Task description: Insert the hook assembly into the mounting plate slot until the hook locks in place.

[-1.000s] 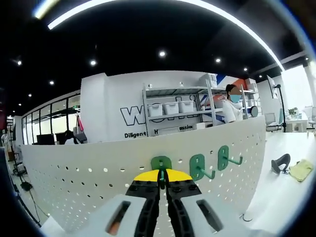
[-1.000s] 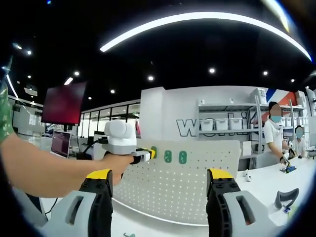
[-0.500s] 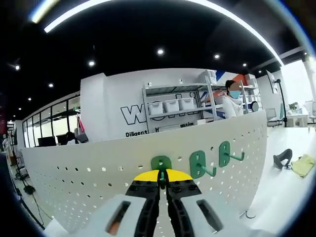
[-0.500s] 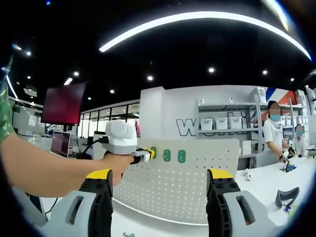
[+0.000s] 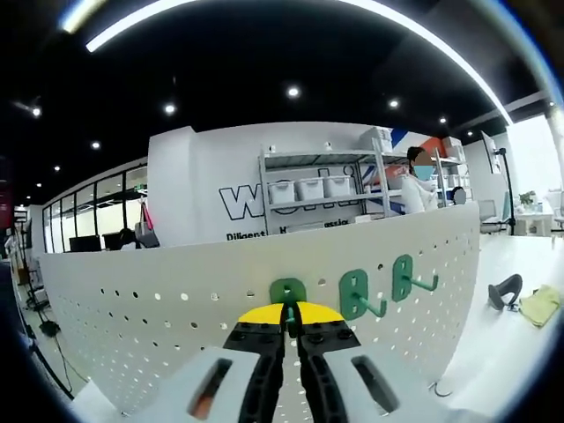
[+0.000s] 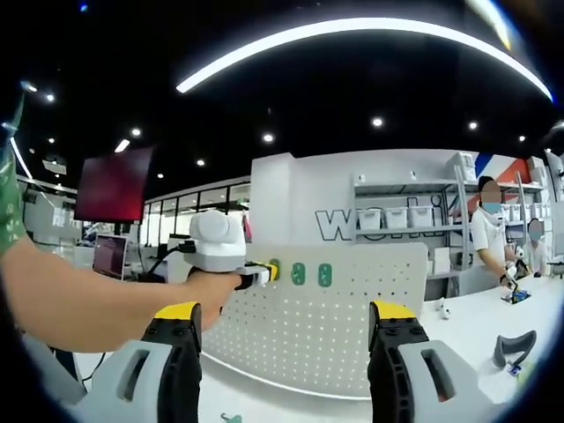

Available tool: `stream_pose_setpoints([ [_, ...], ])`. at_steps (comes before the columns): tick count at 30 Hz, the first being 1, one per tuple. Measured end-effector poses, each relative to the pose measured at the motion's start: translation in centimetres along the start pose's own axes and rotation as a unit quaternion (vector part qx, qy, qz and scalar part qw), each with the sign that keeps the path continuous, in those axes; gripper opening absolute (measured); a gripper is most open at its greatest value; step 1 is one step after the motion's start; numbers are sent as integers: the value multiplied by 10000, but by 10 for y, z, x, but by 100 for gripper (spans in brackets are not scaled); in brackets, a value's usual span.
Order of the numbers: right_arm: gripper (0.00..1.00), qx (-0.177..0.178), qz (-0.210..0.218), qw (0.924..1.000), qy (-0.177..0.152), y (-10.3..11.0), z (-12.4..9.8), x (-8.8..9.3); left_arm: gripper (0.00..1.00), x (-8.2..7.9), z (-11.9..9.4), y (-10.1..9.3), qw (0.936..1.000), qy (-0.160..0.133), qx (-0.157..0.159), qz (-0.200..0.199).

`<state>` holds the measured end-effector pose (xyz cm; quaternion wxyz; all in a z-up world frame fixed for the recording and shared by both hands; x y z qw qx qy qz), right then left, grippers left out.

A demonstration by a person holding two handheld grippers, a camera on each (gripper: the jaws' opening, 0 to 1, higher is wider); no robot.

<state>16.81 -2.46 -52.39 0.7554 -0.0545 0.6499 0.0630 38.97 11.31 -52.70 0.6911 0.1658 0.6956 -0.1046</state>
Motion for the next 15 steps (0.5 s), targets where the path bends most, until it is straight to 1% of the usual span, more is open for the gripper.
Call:
stream_pose_setpoints([
  [4, 79, -4, 10, 10000, 10, -1, 0, 1, 4, 0, 1, 0, 10000, 17, -18, -78],
  [8, 79, -11, 42, 10000, 26, 0, -1, 2, 4, 0, 2, -1, 9999, 84, -102, -26],
  [10, 79, -12, 48, 10000, 21, -1, -2, 2, 4, 0, 3, -2, 9998, 148, -143, 70],
  [15, 79, 37, 58, 10000, 15, -5, -4, 2, 4, 0, 3, -2, 9995, 173, -233, 122],
])
Point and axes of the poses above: the point that each gripper's makers call its tool centre point, and the gripper's own axes: z roughly forward along the fingers, y roughly to its left, x roughly out of its underside, the point moved 3 cm from there along -z, roughly backward along the fingers, and after that the axes turned 13 degrees about x, right-handed, at the moved point
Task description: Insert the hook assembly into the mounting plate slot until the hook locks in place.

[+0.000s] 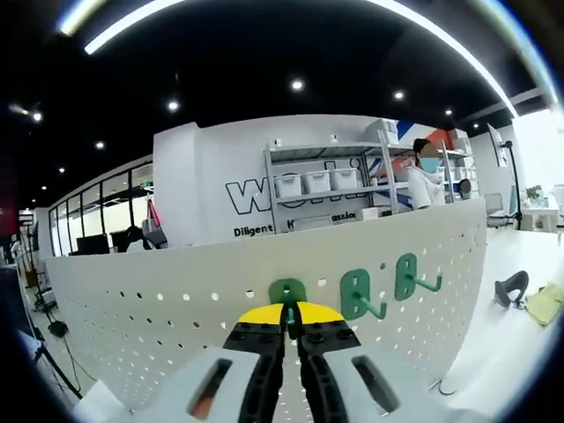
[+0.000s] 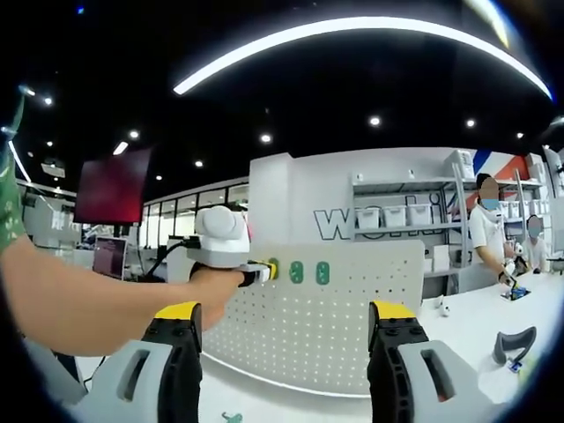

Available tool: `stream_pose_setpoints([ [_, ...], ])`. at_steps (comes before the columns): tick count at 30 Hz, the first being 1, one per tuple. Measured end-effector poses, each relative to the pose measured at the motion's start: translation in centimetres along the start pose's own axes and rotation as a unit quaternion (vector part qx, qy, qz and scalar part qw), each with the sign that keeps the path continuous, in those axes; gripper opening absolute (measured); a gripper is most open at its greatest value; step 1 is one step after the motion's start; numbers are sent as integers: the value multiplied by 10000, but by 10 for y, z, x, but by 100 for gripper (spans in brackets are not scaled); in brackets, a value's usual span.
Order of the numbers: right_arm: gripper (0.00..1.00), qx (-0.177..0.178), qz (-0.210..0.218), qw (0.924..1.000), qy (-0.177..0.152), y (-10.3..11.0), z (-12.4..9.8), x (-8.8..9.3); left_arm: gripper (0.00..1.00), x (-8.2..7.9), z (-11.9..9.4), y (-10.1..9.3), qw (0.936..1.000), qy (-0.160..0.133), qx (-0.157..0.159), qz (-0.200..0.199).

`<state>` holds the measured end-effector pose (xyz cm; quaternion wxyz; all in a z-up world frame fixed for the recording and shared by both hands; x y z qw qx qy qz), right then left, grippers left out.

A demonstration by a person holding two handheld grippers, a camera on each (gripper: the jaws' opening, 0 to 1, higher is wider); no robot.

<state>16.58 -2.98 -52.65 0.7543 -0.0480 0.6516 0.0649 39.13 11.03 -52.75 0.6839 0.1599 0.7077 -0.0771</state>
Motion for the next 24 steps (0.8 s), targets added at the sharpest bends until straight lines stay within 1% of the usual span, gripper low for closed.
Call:
stream_pose_setpoints([
  [5, 78, 15, -17, 10000, 15, -2, -1, 1, 4, 1, 0, 1, 9999, -30, -93, -91],
  [6, 78, 28, -35, 10000, 11, -3, -2, 0, 5, -1, 1, 2, 9998, -100, -146, -32],
  [7, 78, 36, -53, 10000, 13, -4, -3, 0, 5, 1, 0, 0, 9997, -108, -173, -126],
  [8, 78, 53, -57, 10000, 11, -6, -4, 0, 5, 1, 0, 0, 9997, -118, -187, -128],
  [12, 78, 136, -27, 9999, 13, -13, -6, 1, 5, 1, 1, 0, 9996, -120, -200, -158],
  [13, 78, 141, -23, 9999, 18, -13, -6, 2, 5, 1, 2, -1, 9997, -116, -211, -94],
  [18, 78, 155, -13, 9999, 24, -13, -6, 3, 5, 1, 2, -1, 9997, -141, -197, -46],
  [24, 78, 137, -36, 9999, -15, -9, -6, 0, 5, 1, 1, -1, 9998, -159, -128, -73],
])
Point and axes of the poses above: the point that each gripper's makers call its tool centre point, and the gripper's own axes: z roughly forward along the fingers, y roughly to its left, x roughly out of its underside, the point moved 3 cm from there along -z, roughly backward along the fingers, and after that the axes turned 13 degrees about x, right-handed, at the moved point
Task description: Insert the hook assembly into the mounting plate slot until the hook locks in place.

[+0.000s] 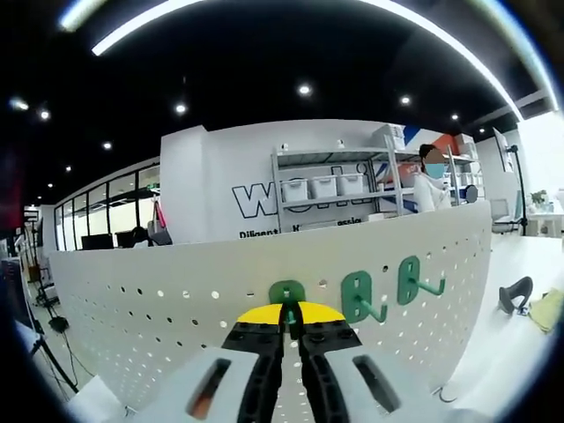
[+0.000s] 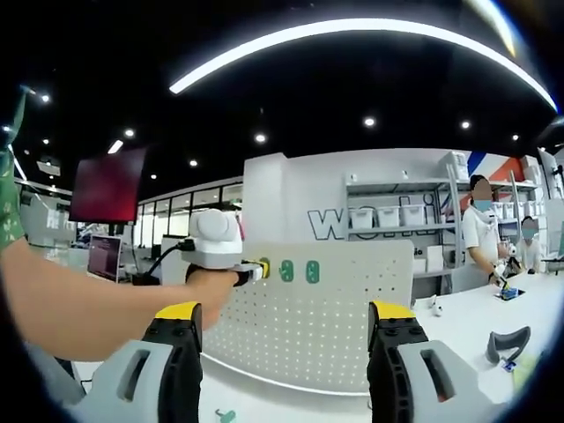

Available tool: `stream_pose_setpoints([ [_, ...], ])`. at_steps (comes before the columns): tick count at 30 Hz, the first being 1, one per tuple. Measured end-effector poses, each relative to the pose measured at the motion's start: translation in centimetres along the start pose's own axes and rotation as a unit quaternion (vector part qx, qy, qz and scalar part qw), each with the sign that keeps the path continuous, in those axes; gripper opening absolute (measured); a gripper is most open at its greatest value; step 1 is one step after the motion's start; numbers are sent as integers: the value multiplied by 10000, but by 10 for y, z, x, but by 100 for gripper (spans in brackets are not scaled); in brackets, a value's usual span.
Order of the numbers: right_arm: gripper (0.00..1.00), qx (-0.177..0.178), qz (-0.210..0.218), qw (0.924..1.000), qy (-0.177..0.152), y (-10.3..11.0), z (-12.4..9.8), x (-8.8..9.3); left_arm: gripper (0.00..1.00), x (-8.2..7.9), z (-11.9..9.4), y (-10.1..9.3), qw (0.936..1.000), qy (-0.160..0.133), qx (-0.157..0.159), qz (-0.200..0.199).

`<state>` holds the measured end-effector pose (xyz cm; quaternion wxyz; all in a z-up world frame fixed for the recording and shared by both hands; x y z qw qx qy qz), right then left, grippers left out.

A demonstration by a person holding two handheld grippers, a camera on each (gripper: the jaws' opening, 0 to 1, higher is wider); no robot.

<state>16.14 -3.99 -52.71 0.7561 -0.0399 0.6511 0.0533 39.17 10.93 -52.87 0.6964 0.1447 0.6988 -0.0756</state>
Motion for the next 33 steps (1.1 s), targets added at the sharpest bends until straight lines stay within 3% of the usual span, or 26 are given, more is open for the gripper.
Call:
stream_pose_setpoints([
  [10, 78, 42, -36, 10000, -35, 1, -4, -3, 13, 2, -4, 0, 9998, -70, 34, -169],
  [33, 78, -26, -113, 9999, -114, 18, -12, -14, 24, 1, -27, -5, 9993, -95, 342, -73],
])
Point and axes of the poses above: the point that each gripper's makers call its tool centre point, and the gripper's own axes: z roughly forward along the fingers, y roughly to its left, x roughly out of its underside, the point moved 3 cm from there along -z, roughly backward along the fingers, and after that the axes turned 13 degrees about x, right-handed, at the moved point
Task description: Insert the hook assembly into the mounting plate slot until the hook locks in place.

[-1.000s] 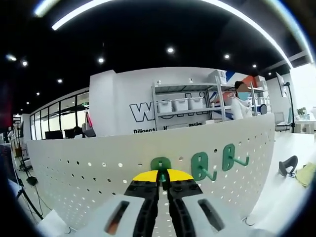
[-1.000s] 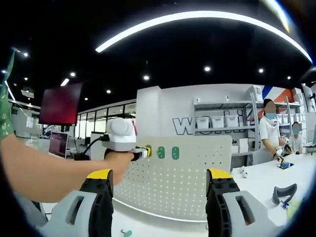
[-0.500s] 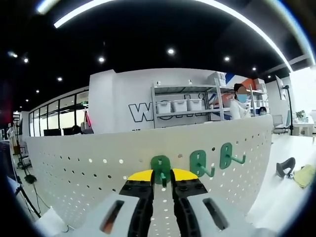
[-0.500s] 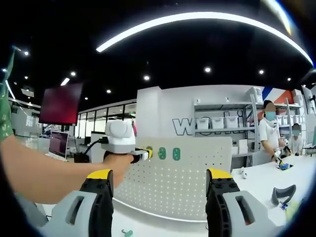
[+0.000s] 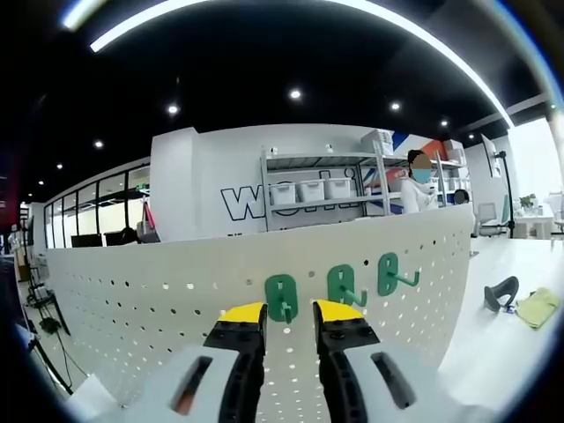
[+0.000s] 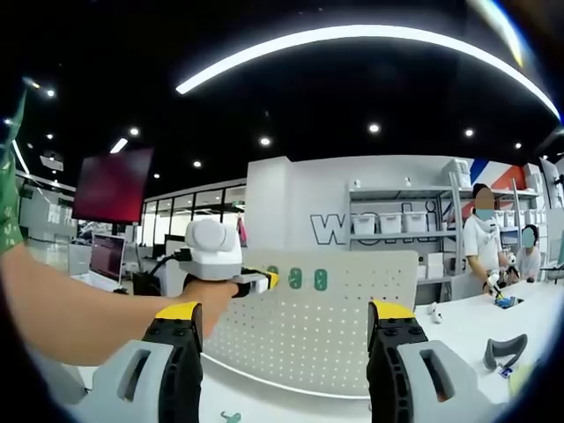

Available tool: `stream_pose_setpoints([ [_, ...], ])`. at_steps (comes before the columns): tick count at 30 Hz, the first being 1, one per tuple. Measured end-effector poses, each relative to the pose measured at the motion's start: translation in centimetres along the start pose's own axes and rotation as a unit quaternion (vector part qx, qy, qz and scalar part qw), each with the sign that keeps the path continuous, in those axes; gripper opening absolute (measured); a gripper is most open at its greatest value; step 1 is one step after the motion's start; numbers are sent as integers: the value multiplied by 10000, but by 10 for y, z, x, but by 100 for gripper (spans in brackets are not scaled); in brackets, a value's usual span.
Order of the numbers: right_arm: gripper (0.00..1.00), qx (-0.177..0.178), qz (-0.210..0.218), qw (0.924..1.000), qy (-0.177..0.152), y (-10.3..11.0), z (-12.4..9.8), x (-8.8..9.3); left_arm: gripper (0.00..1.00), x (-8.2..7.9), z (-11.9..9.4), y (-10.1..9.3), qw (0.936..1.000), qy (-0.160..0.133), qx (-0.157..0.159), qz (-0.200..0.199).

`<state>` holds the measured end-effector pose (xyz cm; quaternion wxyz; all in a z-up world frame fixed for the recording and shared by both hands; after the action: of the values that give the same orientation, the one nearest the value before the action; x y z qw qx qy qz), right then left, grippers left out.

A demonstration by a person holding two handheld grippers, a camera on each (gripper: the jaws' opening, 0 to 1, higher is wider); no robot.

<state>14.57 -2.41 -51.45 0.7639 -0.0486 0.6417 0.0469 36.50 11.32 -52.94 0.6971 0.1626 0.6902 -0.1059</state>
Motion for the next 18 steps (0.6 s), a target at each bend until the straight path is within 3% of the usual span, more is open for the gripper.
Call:
stream_pose_setpoints([
  [5, 78, -6, 10, 10000, -22, 4, 0, -2, 31, 1, -5, 0, 10000, 27, 87, 13],
  [9, 78, -35, -11, 10000, -29, 9, -2, -3, 44, 2, -7, -2, 9993, -54, 280, -235],
  [18, 78, -48, -21, 10000, -28, 16, -2, -5, 61, 8, -12, -4, 9978, -35, 536, -394],
])
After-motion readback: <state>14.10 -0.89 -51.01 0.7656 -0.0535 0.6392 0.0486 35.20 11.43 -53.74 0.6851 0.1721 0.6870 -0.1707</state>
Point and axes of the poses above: the point that each gripper's makers call its tool centre point, and the gripper's own axes: z roughly forward along the fingers, y roughly to its left, x roughly out of its underside, the point moved 3 cm from there along -z, roughly backward along the fingers, and after that the axes turned 13 degrees about x, right-handed, at the moved point
